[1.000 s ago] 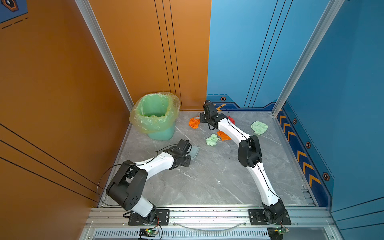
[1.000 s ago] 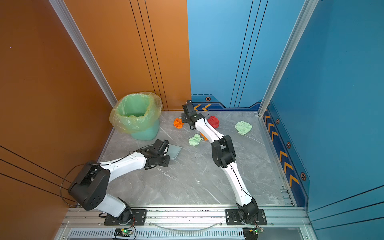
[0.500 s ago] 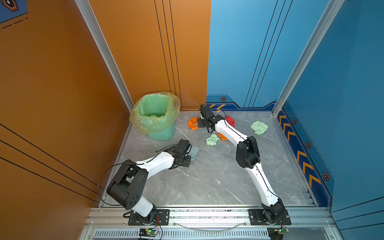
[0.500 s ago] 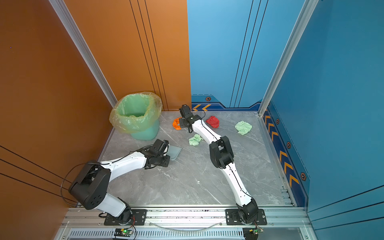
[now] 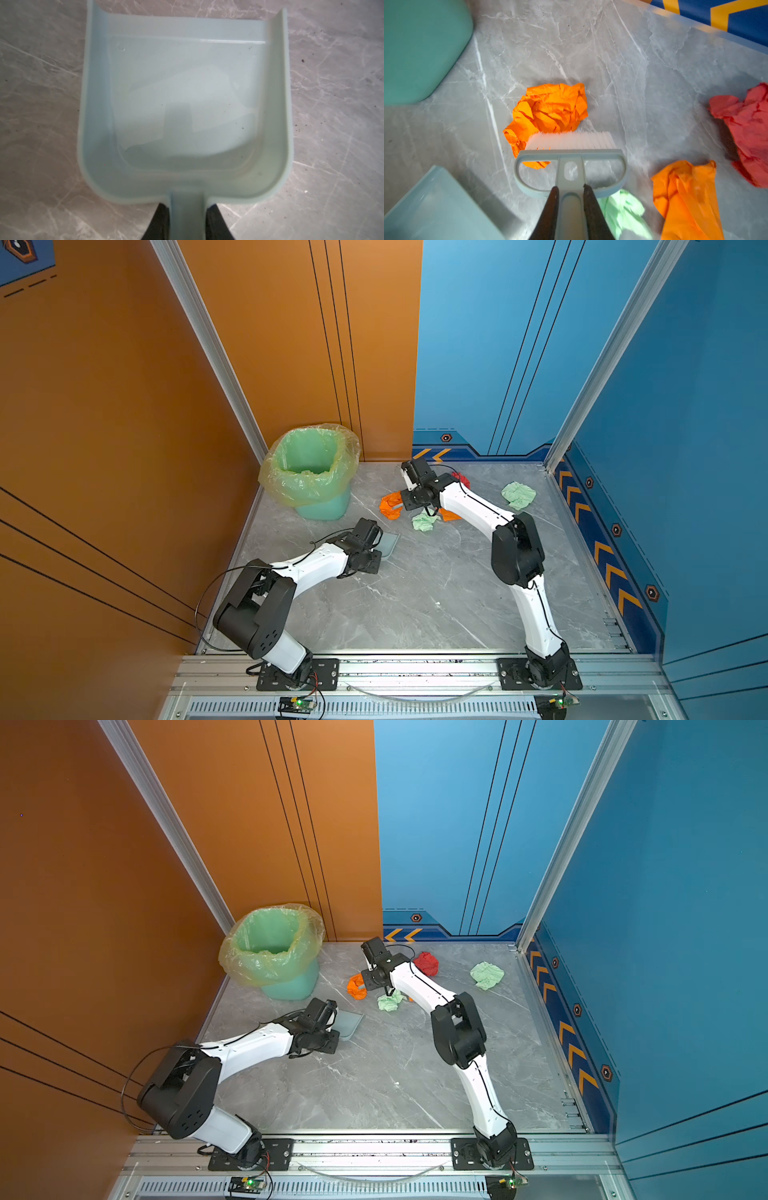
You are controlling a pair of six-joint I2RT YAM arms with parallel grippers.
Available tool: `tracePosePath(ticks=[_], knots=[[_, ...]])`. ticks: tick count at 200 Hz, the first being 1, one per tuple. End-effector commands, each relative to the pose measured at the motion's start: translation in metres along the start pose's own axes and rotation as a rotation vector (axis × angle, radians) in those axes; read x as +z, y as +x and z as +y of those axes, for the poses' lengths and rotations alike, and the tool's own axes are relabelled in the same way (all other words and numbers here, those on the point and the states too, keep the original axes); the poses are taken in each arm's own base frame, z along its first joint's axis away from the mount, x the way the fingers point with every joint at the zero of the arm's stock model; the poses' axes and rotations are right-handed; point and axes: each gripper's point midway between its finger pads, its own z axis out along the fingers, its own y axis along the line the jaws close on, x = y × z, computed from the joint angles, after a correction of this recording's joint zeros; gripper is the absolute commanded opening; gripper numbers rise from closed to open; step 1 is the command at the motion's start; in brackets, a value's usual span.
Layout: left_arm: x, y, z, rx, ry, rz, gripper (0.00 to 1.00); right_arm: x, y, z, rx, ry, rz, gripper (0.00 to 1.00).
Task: Sweep away the paper scraps from the table
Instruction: 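Sweep the orange scrap into the dustpan with the right brush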
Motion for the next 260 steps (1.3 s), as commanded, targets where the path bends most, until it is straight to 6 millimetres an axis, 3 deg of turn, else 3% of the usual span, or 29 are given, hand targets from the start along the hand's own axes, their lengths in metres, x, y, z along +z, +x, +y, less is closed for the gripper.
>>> tracePosePath(ticks=[1,10,16,33,37,80,101,126,181,238,242,260], knots=[[-0.001,0.001,0.004,-0.019,-0.003,0.020,0.03,-0.039,-0.015,0.008,-0.034,-0.055,-0.081,0.00],[0.000,0.002,0.003,-0.016,-0.002,0.022,0.03,-0.038,-0.020,0.005,-0.015,-0.058,-0.108,0.00],[0.000,0.002,0.003,-0.016,0.001,0.022,0.03,-0.053,-0.034,0.002,0.003,-0.065,-0.160,0.00],[0.000,0.002,0.001,-0.009,0.006,0.023,0.03,-0.054,-0.050,-0.007,0.047,-0.048,-0.205,0.00],[0.000,0.003,0.001,-0.008,0.006,0.023,0.03,-0.040,-0.047,-0.010,0.055,-0.035,-0.186,0.00],[-0.002,0.001,-0.003,0.016,0.009,0.018,0.03,0.004,-0.055,-0.032,0.101,0.086,-0.142,0.00],[-0.001,0.002,-0.003,0.017,0.005,0.023,0.03,0.020,-0.045,-0.036,0.092,0.123,-0.091,0.00],[-0.001,0.003,-0.004,0.024,0.006,0.029,0.03,0.023,-0.027,-0.036,0.050,0.154,-0.043,0.00],[0.005,0.006,-0.009,0.041,0.015,0.050,0.03,0.013,0.017,-0.019,-0.029,0.136,0.037,0.00],[0.011,0.009,-0.019,0.065,0.022,0.068,0.04,-0.003,0.039,0.010,-0.091,0.082,0.059,0.00],[0.011,0.009,-0.020,0.067,0.022,0.067,0.04,0.000,0.051,0.011,-0.099,0.080,0.084,0.00],[0.013,0.010,-0.021,0.069,0.027,0.066,0.04,-0.003,0.060,0.022,-0.117,0.043,0.093,0.00]])
